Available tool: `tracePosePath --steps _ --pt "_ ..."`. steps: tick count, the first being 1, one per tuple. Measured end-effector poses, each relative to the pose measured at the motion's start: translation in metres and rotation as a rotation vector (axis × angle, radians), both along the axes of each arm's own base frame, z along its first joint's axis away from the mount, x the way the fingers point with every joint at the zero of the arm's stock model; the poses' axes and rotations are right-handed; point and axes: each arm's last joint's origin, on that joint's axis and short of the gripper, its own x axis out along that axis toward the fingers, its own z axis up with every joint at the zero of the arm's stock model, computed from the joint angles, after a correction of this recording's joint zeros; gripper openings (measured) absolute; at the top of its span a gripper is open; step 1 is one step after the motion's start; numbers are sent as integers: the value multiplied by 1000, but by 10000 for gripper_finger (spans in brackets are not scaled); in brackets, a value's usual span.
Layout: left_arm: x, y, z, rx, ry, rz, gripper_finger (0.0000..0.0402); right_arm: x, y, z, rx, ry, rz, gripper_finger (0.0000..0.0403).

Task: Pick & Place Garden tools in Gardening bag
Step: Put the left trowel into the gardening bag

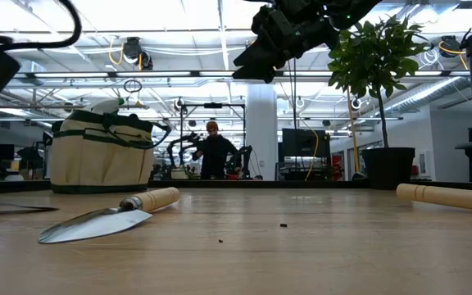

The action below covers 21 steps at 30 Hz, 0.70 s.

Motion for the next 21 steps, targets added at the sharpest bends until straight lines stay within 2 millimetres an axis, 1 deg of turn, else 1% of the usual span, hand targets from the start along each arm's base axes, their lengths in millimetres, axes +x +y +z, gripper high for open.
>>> tracePosePath --steps 5,12,15,21 --pt "-5 -11 -12 -5 62 -73 241 0 0 0 0 0 -1 242" --pt "-14 -25 -28 29 97 -155 238 0 0 1 4 -7 -3 242" --pt "-14 -31 -34 36 91 -176 218 1 0 2 10 -14 -8 242" --pt "-12 -32 -38 82 29 -180 153 2 -1 4 15 -43 -15 242"
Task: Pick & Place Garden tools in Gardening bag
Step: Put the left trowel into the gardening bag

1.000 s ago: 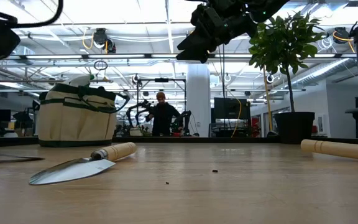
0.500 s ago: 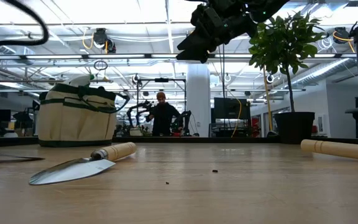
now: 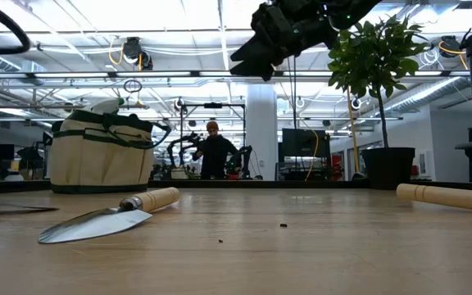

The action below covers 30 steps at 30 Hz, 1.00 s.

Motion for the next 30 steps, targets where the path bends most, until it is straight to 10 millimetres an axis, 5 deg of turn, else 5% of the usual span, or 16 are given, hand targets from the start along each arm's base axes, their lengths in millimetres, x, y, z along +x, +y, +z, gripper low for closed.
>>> tracePosePath --steps 7,16,24,30 --pt "3 -1 0 -17 -23 -9 66 1 0 1 11 -13 -6 242" --pt "10 5 11 -71 -100 24 63 4 9 1 -16 -16 34 242" --pt "23 25 71 -187 -453 134 63 14 40 4 -49 -85 284 242" --pt "22 56 116 -231 -673 327 63 20 76 12 -233 -171 432 242"
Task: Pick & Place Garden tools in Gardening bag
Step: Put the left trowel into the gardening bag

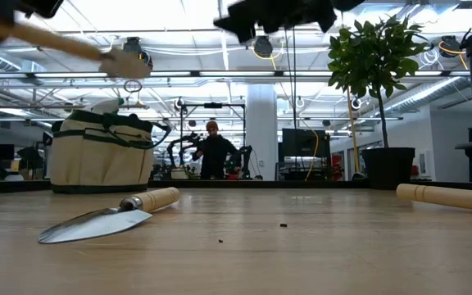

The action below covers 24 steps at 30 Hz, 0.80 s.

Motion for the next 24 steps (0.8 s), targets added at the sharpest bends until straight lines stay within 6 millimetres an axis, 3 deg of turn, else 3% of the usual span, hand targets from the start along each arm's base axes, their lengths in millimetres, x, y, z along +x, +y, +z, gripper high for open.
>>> tracePosePath --steps 5,13,18,24 --pt "5 24 26 -56 -166 161 63 3 37 7 -314 -117 2 242" --pt "27 50 50 -150 -404 304 63 6 77 7 -749 -196 -41 242" --pt "39 65 61 -169 -529 369 63 6 89 7 -922 -194 -105 242" --pt "47 77 69 -203 -610 417 63 7 90 9 -981 -196 -157 242"
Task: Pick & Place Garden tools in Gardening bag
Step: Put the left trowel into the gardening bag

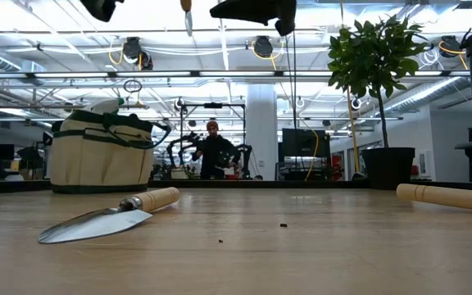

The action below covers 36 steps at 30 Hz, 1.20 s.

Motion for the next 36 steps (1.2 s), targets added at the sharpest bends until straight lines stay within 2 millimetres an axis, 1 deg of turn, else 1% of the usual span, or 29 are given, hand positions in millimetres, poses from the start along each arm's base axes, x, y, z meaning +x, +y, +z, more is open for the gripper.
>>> tracePosePath --steps 2,7,10,18,25,28,32,36 --pt "1 2 0 -8 0 2 63 1 -1 3 -20 -36 -37 242" --pt "2 6 0 -36 -3 18 63 2 2 10 -50 -107 -27 242" --pt "3 7 3 -45 -28 19 63 2 5 10 -78 -108 -8 242" --pt "4 7 6 -66 -62 20 63 10 10 -3 -110 -66 16 242" --pt "4 6 8 -78 -76 21 63 25 11 -12 -109 -137 8 242" --pt "4 6 8 -87 -77 22 63 26 12 -13 -111 -136 13 241" --pt "4 6 8 -102 -76 14 63 32 12 -19 -108 -148 5 222" --pt "4 7 7 -108 -73 17 63 32 12 -17 -104 -164 9 180"
